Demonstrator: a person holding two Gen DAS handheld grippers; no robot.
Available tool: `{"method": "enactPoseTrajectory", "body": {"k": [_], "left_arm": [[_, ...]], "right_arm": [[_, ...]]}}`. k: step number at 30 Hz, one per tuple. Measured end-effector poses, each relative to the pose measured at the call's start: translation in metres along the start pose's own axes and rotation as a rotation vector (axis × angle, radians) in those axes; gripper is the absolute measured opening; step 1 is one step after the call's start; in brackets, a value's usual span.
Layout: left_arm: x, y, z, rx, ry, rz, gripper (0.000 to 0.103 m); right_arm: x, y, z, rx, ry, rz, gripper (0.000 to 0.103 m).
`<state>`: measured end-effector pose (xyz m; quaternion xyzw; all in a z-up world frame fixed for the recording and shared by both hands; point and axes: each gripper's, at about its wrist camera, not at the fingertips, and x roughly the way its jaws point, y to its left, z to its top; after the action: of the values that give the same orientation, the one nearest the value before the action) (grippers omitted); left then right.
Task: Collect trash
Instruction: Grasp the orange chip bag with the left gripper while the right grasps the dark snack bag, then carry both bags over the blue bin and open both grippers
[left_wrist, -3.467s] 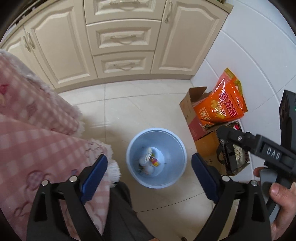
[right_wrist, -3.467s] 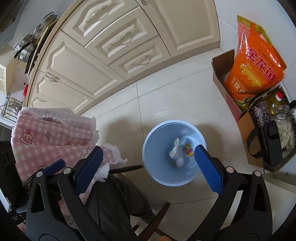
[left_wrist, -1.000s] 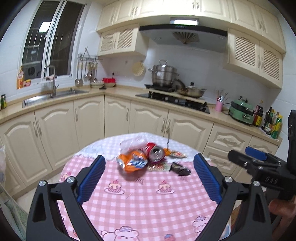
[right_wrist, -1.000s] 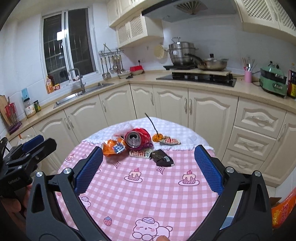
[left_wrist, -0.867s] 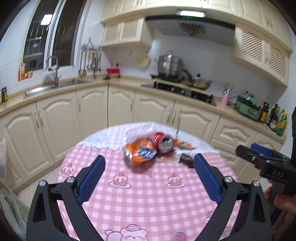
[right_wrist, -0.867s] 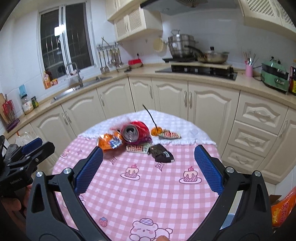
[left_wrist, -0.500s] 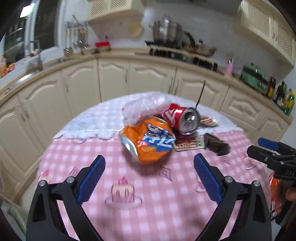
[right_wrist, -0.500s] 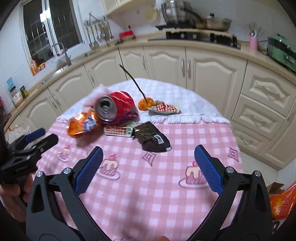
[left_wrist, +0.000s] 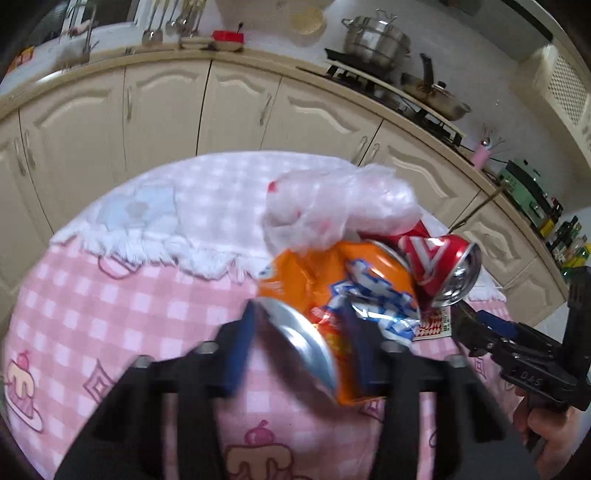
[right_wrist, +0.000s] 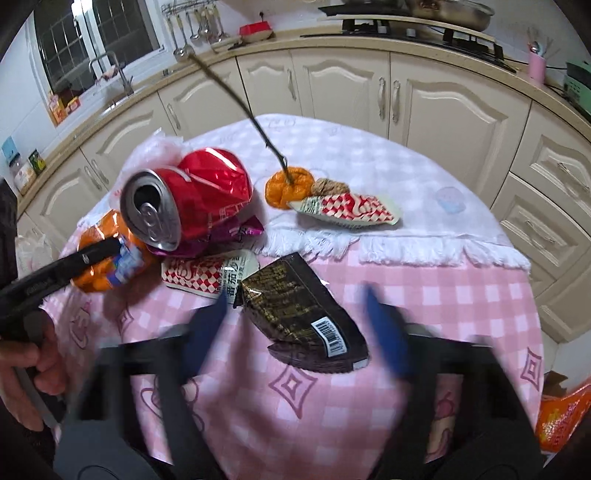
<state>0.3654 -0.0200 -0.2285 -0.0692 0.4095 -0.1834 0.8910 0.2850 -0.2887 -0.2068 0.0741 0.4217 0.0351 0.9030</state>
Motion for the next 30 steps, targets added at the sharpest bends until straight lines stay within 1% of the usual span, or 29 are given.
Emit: {"method": "enactPoseTrajectory", "body": {"k": [1,3,5,6,7,9,14,21,28,30], "left_arm": [[-0.002,-0.003,-0.001,0.019,-0.007,0.012,0.036],[-0.007,-0.006,-0.007,0.042,-0.013,0.004,0.034],[-0.014,-0.005,-0.013,0.035,-0.020,0.001,0.019],[-0.018,-0.003,-0.016,0.023,-0.019,-0.009,0.018],[-0.022,0.000,-0.020,0.008,-0.019,-0.023,0.018],[-0.032,-0.001,-0.027,0.007,-0.021,-0.023,0.018],[-0.056,-0.001,-0.048,-0.003,-0.034,-0.034,0.017],[-0.096,-0.009,-0.072,-0.032,-0.085,-0.073,0.015],[-0.108,-0.027,-0.087,-0.022,-0.079,-0.106,0.015],[-0.115,-0.034,-0.090,-0.017,-0.087,-0.114,0.014]], "right_arm": [[-0.001,0.002,-0.001,-0.008,-0.004,-0.006,0.052],[-0.005,0.005,-0.006,-0.011,-0.006,0.001,0.046],[-0.010,0.008,-0.011,-0.016,-0.009,0.003,0.041],[-0.013,0.010,-0.014,-0.020,-0.010,0.005,0.040],[-0.015,0.010,-0.016,-0.018,-0.012,0.011,0.037],[-0.023,0.012,-0.021,-0.015,-0.022,0.021,0.029],[-0.044,0.016,-0.031,-0.012,-0.047,0.050,0.028],[-0.081,0.016,-0.045,0.005,-0.099,0.084,0.028],[-0.113,0.014,-0.057,0.016,-0.141,0.115,0.028],[-0.122,0.012,-0.060,0.019,-0.153,0.116,0.028]]}}
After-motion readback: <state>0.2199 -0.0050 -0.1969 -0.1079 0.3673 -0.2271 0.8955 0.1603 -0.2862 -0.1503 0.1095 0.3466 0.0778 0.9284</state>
